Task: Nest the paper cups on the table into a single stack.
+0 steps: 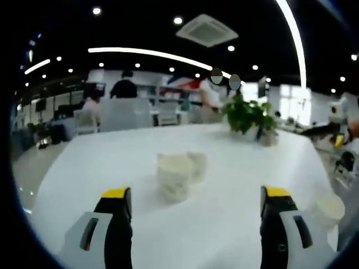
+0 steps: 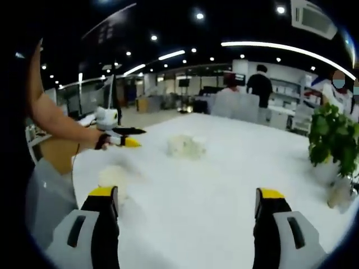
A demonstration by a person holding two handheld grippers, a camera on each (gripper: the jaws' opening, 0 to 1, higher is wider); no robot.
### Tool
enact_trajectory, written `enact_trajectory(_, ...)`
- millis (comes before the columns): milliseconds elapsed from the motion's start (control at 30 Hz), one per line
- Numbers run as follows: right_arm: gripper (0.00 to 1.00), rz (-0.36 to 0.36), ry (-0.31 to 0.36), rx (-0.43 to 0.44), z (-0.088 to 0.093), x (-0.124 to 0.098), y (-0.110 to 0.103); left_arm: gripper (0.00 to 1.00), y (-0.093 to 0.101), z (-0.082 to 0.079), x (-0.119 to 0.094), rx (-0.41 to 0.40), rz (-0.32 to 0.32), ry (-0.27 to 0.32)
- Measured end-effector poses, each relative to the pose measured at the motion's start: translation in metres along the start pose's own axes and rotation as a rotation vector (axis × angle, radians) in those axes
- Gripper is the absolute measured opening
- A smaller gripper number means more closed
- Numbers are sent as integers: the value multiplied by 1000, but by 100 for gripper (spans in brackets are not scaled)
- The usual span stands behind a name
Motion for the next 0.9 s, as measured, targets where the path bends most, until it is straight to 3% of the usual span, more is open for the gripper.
enact_trajectory(333, 100, -24, 23, 23, -1, 8, -5, 91, 12, -9, 45, 34, 14, -4)
enact_trajectory(433, 100, -31, 19, 28, 3, 8, -10, 89, 6, -10, 64, 40, -25, 8)
enact_trajectory(533, 100, -32, 5, 32, 6, 7, -12, 85, 10, -11, 77, 32, -24, 10)
enact_trajectory(767, 100, -24, 3, 38, 6, 4, -10, 80, 5, 9, 99, 70, -38, -31)
enact_trajectory(900, 100, -19, 2, 41, 7, 4, -8, 77, 7, 9, 103, 74, -31, -31)
Point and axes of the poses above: the point that each gripper's makers call its tool centre point, and the gripper's own axes: x roughly forward along the fingers, y roughly to its right, z roughly out of its underside, the point moved 5 cm from there along -x, roughly backward along the fingers, and after that the axes turned 15 degrees about -z, right-handed, at the moved point
